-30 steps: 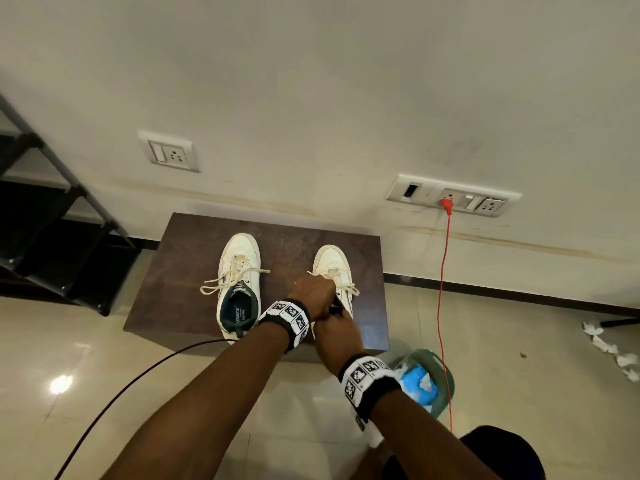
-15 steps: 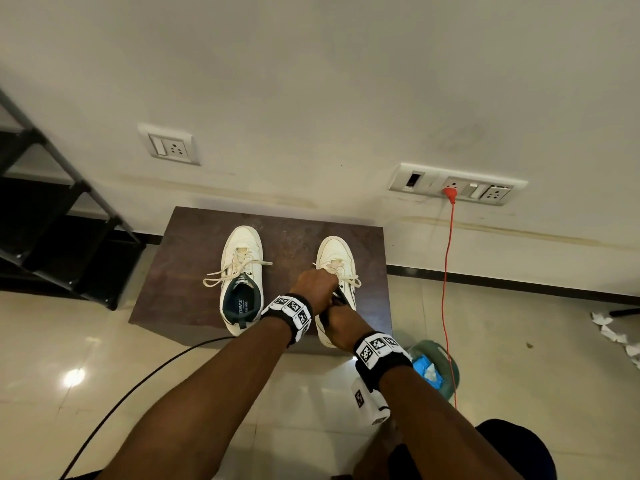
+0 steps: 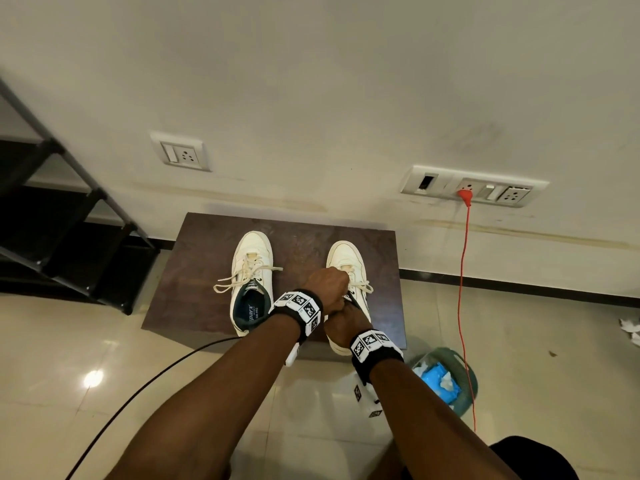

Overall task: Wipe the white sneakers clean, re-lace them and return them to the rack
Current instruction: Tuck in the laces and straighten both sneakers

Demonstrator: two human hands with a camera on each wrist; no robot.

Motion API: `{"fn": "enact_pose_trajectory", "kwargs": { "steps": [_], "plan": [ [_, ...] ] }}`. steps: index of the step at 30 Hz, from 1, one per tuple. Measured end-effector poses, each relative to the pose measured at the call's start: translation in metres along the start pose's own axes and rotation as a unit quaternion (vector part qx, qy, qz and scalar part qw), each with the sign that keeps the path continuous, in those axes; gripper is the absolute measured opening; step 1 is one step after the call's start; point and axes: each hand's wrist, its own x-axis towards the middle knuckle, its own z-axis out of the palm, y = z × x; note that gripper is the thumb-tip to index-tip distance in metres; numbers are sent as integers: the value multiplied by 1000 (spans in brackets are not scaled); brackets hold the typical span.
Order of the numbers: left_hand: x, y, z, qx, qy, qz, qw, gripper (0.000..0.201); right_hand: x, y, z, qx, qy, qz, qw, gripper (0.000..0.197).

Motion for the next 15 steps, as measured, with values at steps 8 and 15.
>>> {"fn": "enact_pose_trajectory", "kwargs": {
  "steps": [8, 15],
  "plan": [
    [-5, -3, 10, -4, 18, -18, 1000, 20, -29, -15, -14, -17, 88, -33, 995, 41],
    [-1, 8, 15, 14, 11, -39, 999, 25, -73, -16, -11, -167, 79, -37, 982, 30]
  ]
}}
